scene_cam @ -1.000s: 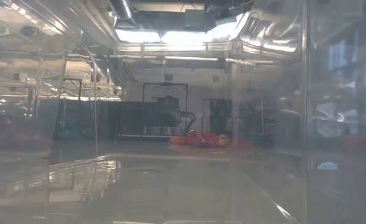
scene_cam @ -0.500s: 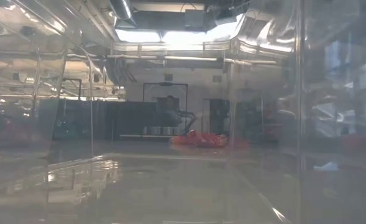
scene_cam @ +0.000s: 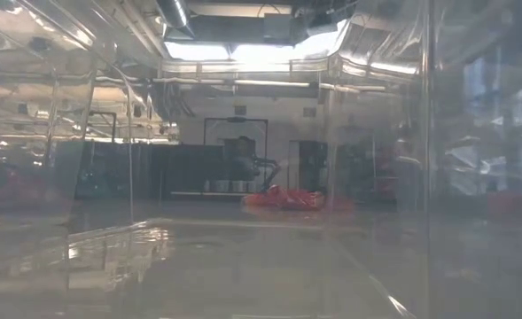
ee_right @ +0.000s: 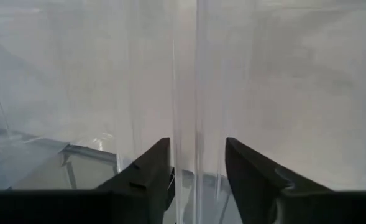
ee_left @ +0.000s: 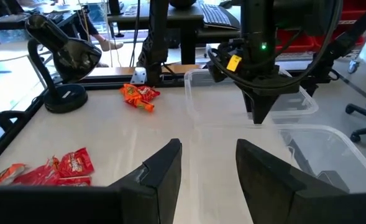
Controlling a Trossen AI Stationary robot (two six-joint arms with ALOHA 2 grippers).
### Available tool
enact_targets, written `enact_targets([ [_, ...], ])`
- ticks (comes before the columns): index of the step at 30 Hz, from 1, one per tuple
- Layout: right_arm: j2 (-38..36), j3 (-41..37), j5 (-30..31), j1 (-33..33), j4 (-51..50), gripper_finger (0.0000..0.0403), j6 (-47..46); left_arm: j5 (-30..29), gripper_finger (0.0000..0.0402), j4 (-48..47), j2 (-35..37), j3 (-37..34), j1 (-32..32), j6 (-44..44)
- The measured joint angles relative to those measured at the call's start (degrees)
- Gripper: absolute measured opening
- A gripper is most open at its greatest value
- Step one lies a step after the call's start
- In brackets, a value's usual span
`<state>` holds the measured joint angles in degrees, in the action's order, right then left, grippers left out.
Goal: Sort candy
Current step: Adjust the right transparent bin, then put the orange candy into the right transparent bin
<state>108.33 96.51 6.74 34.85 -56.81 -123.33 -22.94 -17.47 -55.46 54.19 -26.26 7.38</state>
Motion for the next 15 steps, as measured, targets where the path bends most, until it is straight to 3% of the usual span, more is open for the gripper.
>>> enact_targets([
  [6, 0.0, 3.2, -0.2, 0.0, -1.0, 0.0176, 0.6, 0.0, 0.0143, 0.0, 0.0, 0.0, 0.0, 1.2],
  [15, 0.0, 14.4, 1.9, 0.0, -11.8, 0.0148, 4.1, 0.0, 0.0143, -0.3, 0.0, 0.0, 0.0, 1.2],
])
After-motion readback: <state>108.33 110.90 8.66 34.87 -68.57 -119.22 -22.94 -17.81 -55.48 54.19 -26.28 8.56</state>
